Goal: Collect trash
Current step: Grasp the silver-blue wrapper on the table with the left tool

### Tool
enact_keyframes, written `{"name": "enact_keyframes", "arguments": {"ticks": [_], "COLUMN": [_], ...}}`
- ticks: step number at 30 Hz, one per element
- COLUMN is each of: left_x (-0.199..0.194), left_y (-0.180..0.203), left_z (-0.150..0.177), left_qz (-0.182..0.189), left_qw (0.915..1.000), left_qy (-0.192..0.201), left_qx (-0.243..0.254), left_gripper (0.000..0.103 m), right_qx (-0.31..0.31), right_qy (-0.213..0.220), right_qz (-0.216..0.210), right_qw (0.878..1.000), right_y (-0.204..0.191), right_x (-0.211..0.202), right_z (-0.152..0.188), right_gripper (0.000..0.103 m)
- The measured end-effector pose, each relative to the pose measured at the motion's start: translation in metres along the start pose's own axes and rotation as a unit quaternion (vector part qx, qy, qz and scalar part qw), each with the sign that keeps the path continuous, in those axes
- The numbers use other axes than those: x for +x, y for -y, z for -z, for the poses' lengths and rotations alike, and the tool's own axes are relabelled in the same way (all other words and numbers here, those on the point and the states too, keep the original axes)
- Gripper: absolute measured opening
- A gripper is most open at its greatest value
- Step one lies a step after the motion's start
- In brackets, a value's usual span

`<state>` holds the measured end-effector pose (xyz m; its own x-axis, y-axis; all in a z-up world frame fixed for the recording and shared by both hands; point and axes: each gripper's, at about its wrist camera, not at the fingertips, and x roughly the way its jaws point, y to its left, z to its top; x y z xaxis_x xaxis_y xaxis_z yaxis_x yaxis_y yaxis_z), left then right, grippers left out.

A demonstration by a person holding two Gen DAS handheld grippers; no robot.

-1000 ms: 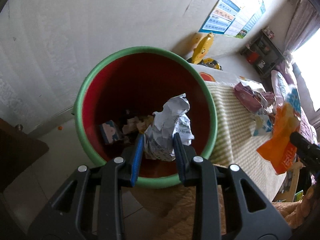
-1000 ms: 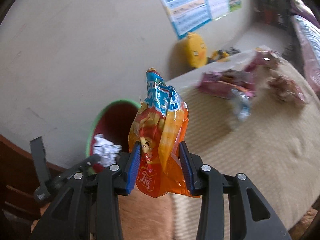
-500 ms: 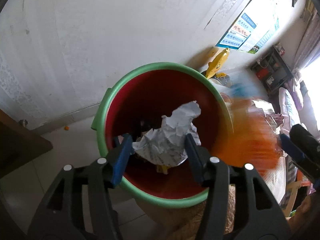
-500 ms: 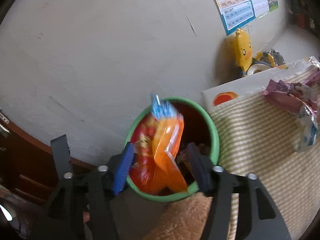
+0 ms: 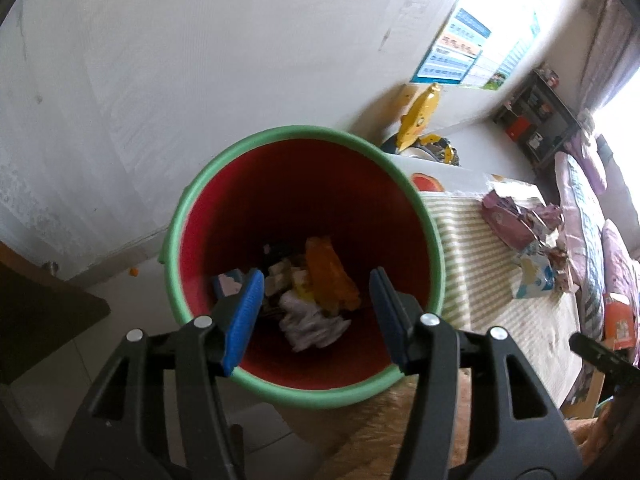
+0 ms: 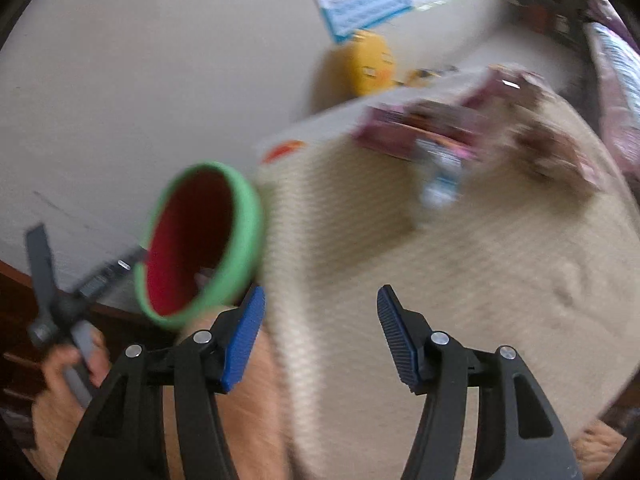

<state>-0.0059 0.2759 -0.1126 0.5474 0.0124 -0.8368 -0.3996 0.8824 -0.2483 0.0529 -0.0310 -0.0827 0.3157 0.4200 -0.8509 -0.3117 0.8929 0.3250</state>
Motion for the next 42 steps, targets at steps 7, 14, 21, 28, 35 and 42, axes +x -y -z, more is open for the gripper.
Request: {"name": "enact_keyframes", "arguments": {"ticks": [7, 14, 21, 28, 35, 42], "left_x": [0.006, 0.029, 0.061, 0.128, 0.131, 0.084], "left_y": [0.064, 0.177, 0.28, 0.323, 0.314, 0.288], "left_z": [0.009, 0.019, 0.011, 0.013, 0.022, 0.049], "left_qz": [0.019, 0.055, 0.103, 0.013, 0.017, 0.069], "left_qw": [0.9979, 0.9845, 0.9744, 0.9655, 0.962, 0.9562], "left_qy": [-0.018, -0.035, -0.067, -0.099, -0.12, -0.111], "left_qx": [0.059, 0.162, 0.188, 0.24, 0.245, 0.262], "left_gripper": [0.055, 0.064, 0.078, 0.075, 0.03, 0.028], "right_qx": [0.111, 0.184, 0.221, 0.232, 0.237, 0.212], "right_qy": [0.021, 0.033, 0.058, 0.093, 0.109, 0.095], "right_qz": [0.039, 0.005, -0.021, -0.013, -0.008, -0.001], "right_qw": [0.993, 0.982, 0.973, 0.968, 0.965, 0.973], "right_y": [0.09, 0.127, 0.146, 0.158, 0.165, 0.156], "right_x": [-0.02, -0.032, -0.057, -0.081, -0.09, -0.081], "right_z": [0.022, 0.02, 0.022, 0.021, 0.021, 0.018], "right_gripper": [0.067, 0.067, 0.068, 0.076, 0.08, 0.08]}}
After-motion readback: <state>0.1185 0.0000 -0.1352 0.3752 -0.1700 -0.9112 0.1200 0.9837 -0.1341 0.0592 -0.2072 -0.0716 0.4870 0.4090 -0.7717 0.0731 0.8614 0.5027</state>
